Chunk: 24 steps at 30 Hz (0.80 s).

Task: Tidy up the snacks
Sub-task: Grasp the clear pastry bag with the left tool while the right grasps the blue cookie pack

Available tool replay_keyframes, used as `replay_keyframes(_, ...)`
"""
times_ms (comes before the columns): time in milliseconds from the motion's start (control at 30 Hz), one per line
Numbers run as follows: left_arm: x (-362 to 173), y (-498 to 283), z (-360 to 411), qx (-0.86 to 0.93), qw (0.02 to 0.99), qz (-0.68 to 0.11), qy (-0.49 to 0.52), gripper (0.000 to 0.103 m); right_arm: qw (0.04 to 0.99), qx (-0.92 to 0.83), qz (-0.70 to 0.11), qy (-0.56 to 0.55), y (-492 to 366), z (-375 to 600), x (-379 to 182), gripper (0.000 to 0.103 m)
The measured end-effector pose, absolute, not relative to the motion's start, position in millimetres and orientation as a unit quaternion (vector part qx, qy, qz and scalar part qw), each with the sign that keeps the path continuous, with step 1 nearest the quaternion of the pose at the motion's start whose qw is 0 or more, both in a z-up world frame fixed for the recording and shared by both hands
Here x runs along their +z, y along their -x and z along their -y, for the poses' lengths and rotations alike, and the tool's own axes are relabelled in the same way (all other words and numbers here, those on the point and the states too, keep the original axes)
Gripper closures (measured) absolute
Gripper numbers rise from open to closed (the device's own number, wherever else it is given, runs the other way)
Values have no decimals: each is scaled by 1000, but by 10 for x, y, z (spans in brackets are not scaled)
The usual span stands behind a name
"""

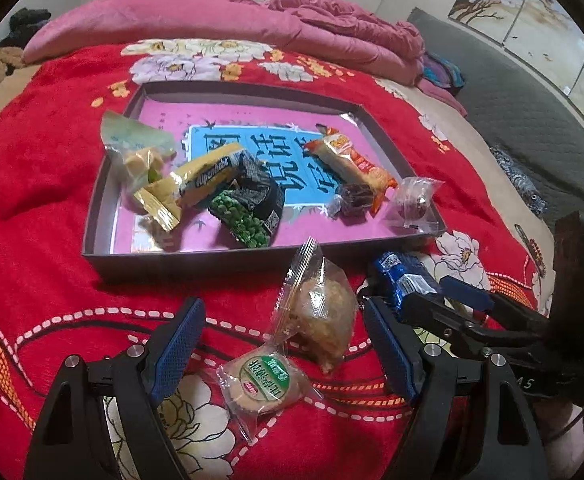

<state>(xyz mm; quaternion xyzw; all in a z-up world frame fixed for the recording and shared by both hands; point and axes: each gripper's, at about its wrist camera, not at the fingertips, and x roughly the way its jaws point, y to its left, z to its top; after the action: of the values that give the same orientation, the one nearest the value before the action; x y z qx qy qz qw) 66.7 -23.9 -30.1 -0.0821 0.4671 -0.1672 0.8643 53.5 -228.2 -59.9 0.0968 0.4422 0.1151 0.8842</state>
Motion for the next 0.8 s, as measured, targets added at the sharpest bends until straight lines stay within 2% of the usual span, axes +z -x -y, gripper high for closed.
replay_keyframes(367, -414, -746, 321, -177, 851, -487, 80, 21, 878, 104, -463, -65, -643, 2167, -747, 17)
replay_keyframes(533, -469, -782, 385, -184, 846, -496, 76, 21, 878, 109, -461, -72, -671, 2208, -753, 32)
replay_keyframes(800, -514, -786, 535, -197, 841, -501, 55, 21, 875, 118, -459, -97, -677, 2289, -732, 40)
